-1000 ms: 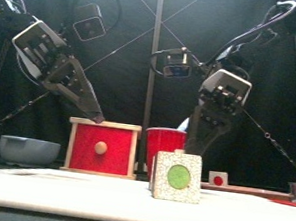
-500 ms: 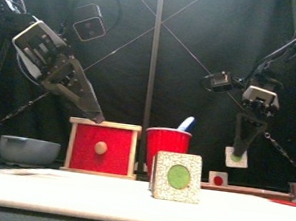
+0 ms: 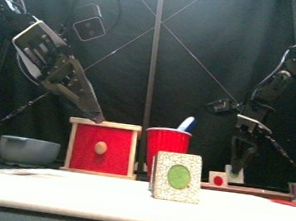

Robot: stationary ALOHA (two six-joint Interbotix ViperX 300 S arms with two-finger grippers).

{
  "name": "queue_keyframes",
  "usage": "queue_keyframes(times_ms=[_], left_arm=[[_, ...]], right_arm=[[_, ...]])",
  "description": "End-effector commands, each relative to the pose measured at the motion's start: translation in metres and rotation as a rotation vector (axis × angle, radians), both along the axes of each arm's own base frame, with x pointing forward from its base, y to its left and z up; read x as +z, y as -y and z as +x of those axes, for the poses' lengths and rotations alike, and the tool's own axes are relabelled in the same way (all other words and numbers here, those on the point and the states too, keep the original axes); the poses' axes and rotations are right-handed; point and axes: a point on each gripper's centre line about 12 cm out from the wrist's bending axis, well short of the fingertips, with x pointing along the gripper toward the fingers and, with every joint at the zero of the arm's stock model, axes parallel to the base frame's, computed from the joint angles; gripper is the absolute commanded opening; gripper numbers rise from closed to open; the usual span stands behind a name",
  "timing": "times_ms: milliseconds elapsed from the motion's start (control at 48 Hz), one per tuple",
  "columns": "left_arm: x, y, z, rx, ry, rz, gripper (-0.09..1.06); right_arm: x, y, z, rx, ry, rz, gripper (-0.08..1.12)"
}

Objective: Place sushi on board then cut the sushi with the knife then place the pieces on the plate
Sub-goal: Place the 4 sushi pieces on the plate

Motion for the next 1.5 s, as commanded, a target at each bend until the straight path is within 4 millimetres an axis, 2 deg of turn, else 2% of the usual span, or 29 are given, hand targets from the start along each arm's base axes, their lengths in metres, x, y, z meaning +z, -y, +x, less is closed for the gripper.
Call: queue_keyframes(times_ms=[21, 167, 375, 458, 583, 792, 958, 1146, 1500], left_arm=[[0.006, 0.0, 0.004, 0.004, 0.021, -0.004, 0.69], [0.005, 0.0, 0.003, 0.004, 0.02, -0.004, 0.69], [0.006, 0.0, 0.004, 0.004, 0.021, -0.004, 0.69], [0.006, 0.0, 0.004, 0.004, 0.023, -0.004, 0.69], [0.006, 0.0, 0.004, 0.004, 0.023, -0.004, 0.69], [0.007, 0.0, 0.005, 0.004, 0.024, -0.004, 0.69], [0.008, 0.0, 0.005, 0.004, 0.027, -0.005, 0.69], [0.008, 0.0, 0.005, 0.005, 0.027, -0.006, 0.69], [0.006, 0.0, 0.004, 0.004, 0.023, -0.006, 0.69]], right_arm=[[0.003, 0.006, 0.005, -0.001, 0.013, -0.013, 0.7], [0.002, 0.007, 0.007, -0.002, 0.01, -0.013, 0.76], [0.018, -0.002, 0.014, 0.021, 0.061, -0.028, 0.76], [0.026, -0.02, 0.027, 0.081, 0.093, -0.02, 0.76], [0.037, -0.057, 0.055, 0.218, 0.134, -0.013, 0.76], [0.052, -0.132, 0.102, 0.475, 0.189, -0.012, 0.76], [0.053, -0.169, 0.126, 0.579, 0.196, -0.003, 0.76], [0.046, -0.192, 0.145, 0.633, 0.172, 0.001, 0.76], [0.032, -0.21, 0.172, 0.662, 0.132, 0.005, 0.76]])
